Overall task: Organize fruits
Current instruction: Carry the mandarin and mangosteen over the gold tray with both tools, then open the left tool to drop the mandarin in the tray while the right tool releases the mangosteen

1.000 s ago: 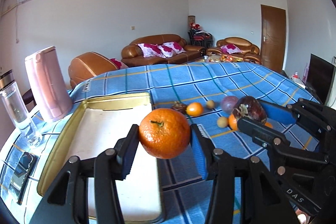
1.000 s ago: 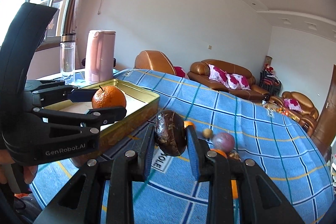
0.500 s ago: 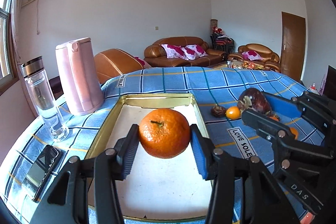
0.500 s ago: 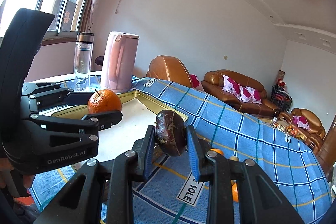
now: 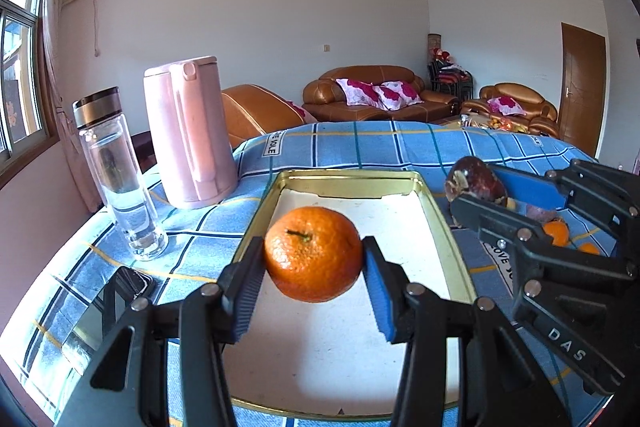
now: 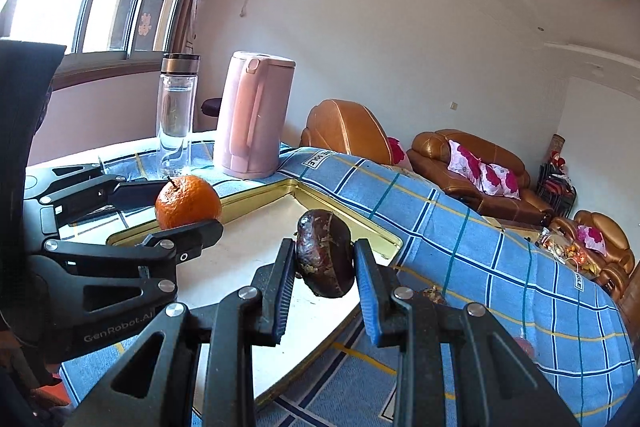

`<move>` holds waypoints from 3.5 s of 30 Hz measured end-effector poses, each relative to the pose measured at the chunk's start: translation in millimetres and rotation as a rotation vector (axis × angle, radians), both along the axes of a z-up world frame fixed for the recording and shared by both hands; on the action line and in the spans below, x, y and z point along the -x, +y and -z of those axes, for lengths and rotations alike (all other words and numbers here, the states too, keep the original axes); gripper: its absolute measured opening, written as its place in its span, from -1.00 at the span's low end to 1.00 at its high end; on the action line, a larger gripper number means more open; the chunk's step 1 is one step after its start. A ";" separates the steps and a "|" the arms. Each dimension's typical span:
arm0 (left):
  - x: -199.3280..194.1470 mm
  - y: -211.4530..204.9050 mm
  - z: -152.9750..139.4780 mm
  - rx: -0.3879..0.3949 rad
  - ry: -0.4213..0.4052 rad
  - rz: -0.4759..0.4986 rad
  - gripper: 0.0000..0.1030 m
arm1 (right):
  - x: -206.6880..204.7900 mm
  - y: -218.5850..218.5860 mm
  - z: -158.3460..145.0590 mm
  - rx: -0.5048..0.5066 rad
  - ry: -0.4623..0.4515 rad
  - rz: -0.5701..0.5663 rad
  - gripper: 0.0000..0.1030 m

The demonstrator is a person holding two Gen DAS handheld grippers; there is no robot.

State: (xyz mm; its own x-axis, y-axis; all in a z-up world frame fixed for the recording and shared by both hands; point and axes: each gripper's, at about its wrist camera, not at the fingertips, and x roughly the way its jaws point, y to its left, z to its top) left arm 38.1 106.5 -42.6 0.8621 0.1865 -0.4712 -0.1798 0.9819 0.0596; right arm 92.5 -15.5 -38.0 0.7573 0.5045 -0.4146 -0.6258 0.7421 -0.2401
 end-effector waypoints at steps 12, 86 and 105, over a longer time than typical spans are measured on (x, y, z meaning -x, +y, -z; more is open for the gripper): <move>-6.8 17.6 12.2 0.003 0.045 -0.035 -0.04 | -16.5 23.6 16.7 0.021 0.086 -0.032 -0.40; 2.8 44.9 7.8 -0.009 0.049 -0.123 0.46 | -21.2 12.8 34.1 0.055 0.137 0.000 0.15; -5.6 -29.7 -3.4 -0.032 0.008 0.005 0.75 | -23.4 -95.7 34.4 0.016 0.081 0.235 0.16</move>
State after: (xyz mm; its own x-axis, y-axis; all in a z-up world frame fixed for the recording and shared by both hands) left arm 43.7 76.8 -39.2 0.8593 0.1975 -0.4718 -0.1747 0.9803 0.0923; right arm 115.9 -111.2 -72.4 0.8169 0.3117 -0.4853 -0.4544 0.8660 -0.2087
